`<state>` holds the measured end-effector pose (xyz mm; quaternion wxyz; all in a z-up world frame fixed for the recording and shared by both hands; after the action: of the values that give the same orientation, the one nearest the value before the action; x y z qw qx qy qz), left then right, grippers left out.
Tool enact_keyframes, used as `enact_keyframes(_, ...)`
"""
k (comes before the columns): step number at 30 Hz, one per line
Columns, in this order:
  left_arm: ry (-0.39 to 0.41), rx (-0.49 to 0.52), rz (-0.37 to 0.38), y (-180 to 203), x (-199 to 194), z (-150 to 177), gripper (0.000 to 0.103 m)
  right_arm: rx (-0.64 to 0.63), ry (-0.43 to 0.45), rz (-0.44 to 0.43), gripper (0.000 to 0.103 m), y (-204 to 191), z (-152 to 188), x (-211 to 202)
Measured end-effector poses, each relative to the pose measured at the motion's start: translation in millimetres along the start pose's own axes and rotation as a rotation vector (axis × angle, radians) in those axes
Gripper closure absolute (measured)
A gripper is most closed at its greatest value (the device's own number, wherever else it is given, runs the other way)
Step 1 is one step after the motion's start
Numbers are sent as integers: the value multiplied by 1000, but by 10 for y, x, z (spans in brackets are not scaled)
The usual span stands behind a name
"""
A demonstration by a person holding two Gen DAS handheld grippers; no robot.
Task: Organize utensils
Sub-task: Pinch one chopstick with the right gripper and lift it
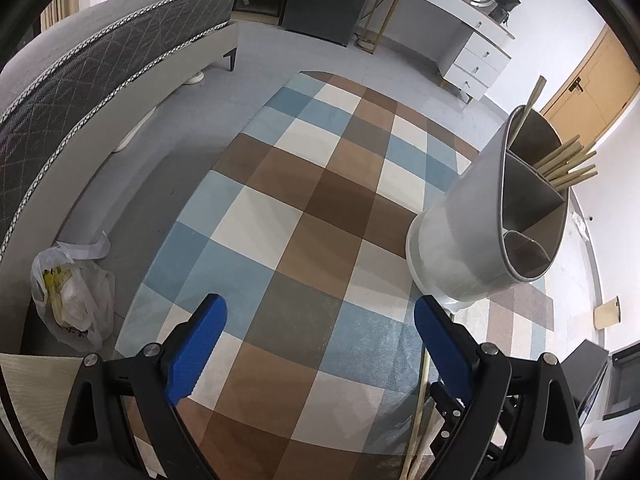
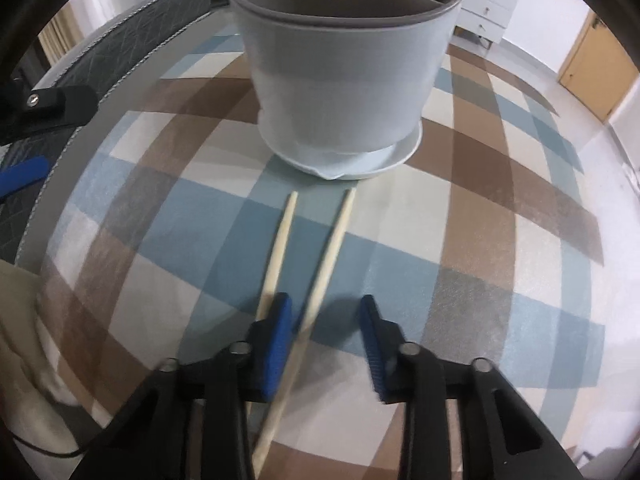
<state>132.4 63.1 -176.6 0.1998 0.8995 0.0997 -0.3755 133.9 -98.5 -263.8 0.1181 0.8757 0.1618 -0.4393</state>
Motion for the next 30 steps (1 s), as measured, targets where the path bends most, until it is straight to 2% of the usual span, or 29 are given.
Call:
enact_keyframes(4,4,-22,-2,-29,-13,-37,11,-19,-12,-10,81,-29,-9,1)
enact_keyframes(10,3,-39,-6,-72,-6,-68,11,-19,2,22,76,52,-221,130)
enact_keyframes(16,0,-51,-27,-152,36,-62,11,8,65,-7,76,52,-408,252)
enact_keyframes(18,2,-44,-34,-165,44,-53,11,15,86,-7,84,79,-416,244)
enact_keyframes(19,-1,-36,-34,-160,57,-38,11,23,89,-14,96,111,-419,255)
enact_keyframes(22,-8,-3,-27,-126,77,18,11,120,88,-84,99,207,-367,192)
enact_keyframes(25,-37,41,2,-48,112,135,11,217,115,-98,99,415,-324,45)
enact_keyframes(30,-100,113,52,132,107,361,11,412,209,-157,99,746,-427,-307)
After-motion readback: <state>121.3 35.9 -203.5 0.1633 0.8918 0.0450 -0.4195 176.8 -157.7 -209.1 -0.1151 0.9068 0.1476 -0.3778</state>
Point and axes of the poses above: each gripper's, at about its wrist camera, not at the fingertips, and x roughly the way its jaws point, y to its right, z to its underside, the point moved 9 cm from there along x, roughly the way its jaws point, and after that the axes turned 15 degrees about y, right-handed, at the moved point
